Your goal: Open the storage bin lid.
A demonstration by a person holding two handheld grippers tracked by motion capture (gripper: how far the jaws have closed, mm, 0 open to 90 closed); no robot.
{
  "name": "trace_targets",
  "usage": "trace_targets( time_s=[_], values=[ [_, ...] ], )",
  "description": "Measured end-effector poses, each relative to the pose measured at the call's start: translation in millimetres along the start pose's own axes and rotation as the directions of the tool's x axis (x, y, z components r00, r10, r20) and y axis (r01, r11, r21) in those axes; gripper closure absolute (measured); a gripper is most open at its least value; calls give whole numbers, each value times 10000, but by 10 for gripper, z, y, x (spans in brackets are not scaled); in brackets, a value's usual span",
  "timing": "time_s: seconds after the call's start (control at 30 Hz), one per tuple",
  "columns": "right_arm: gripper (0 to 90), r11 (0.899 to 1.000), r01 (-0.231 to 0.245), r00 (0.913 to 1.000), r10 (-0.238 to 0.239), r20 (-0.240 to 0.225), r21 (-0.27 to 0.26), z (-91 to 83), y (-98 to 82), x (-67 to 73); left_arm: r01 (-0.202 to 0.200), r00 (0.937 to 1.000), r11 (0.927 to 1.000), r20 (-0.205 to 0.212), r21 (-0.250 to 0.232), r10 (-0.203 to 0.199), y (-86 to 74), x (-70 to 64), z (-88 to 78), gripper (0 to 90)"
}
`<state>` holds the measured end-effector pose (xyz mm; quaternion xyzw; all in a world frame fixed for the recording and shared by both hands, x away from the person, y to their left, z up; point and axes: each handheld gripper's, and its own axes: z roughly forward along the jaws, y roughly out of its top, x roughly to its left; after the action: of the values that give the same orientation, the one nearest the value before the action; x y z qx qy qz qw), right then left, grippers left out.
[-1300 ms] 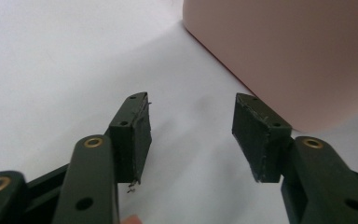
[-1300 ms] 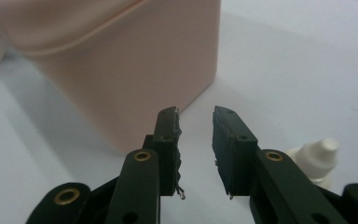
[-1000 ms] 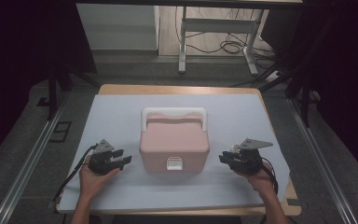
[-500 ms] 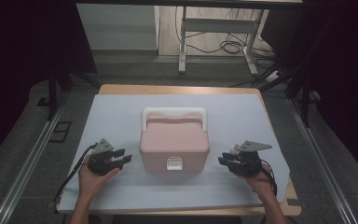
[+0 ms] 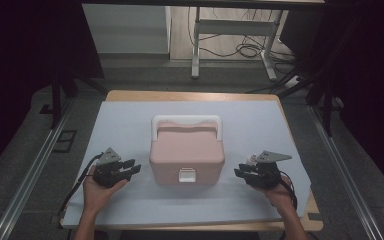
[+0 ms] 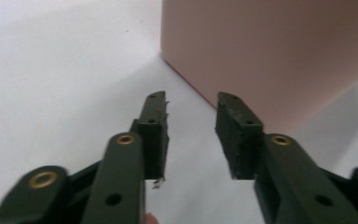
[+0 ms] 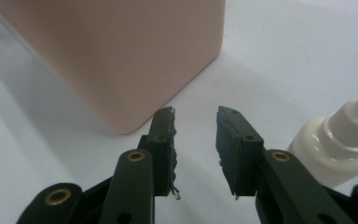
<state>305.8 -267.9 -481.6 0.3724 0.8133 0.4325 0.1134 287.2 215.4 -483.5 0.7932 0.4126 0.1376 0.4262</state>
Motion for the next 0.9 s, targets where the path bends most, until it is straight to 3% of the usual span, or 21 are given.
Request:
trace_targets(
  time_s=[0.2, 0.3, 0.43, 0.77, 0.9],
  values=[
    [664, 9999, 13, 10000, -13, 30, 103, 14, -13, 5, 122, 9998, 9999, 167, -63, -121, 13, 4, -77, 820],
    [662, 9999, 25, 10000, -25, 14, 121, 19, -14, 14, 3, 9997, 9998, 225, -214, 2, 47, -11, -153, 870],
    [662, 9999, 17, 10000, -17, 27, 137, 29, -16, 6, -214, 9994, 9994, 251, -271, 221, 84, -53, -201, 881],
    [661, 10000, -38, 10000, 38, 5, 85, 7, -14, 4, -262, 9989, 9996, 389, -63, 264, 89, -60, -153, 877],
    [660, 9999, -1, 10000, 1, -22, 118, 17, -19, 9, -465, 9978, 9989, 473, -96, 469, 193, -25, -187, 868]
  ],
)
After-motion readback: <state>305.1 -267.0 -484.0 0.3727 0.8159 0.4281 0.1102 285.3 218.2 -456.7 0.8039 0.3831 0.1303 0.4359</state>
